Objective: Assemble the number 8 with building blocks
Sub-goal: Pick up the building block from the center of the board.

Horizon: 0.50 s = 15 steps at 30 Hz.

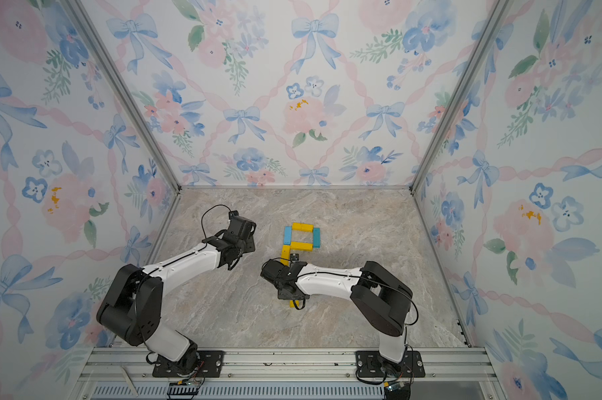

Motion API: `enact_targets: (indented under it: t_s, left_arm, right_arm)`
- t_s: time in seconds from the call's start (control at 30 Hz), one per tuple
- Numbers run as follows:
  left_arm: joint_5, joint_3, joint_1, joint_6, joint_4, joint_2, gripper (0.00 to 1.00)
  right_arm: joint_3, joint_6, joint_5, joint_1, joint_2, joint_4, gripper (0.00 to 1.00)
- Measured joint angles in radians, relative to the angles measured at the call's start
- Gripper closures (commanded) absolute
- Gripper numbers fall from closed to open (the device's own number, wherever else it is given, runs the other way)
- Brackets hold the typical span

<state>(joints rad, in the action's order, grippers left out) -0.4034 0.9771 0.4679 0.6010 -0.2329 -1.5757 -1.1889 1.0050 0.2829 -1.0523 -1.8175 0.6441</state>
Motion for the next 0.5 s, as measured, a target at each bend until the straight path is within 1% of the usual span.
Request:
enact_targets:
  t_s: [0.13,0.27,0.5]
  left_arm:
    - [0.000,0.000,0.000,-0.001,0.000,-0.011,0.44]
    - [0.002,0.000,0.000,-0.006,-0.001,-0.019,0.44]
    - [0.004,0.000,0.000,-0.015,0.000,-0.021,0.44]
  right_arm:
    - [0.000,-0.023,0.045,0.033,0.113,0.057,0.76]
    - [0.003,-0.077,0.070,0.124,0.184,0.076,0.76]
    - [0.008,-0.262,0.085,0.348,0.165,0.068,0.76]
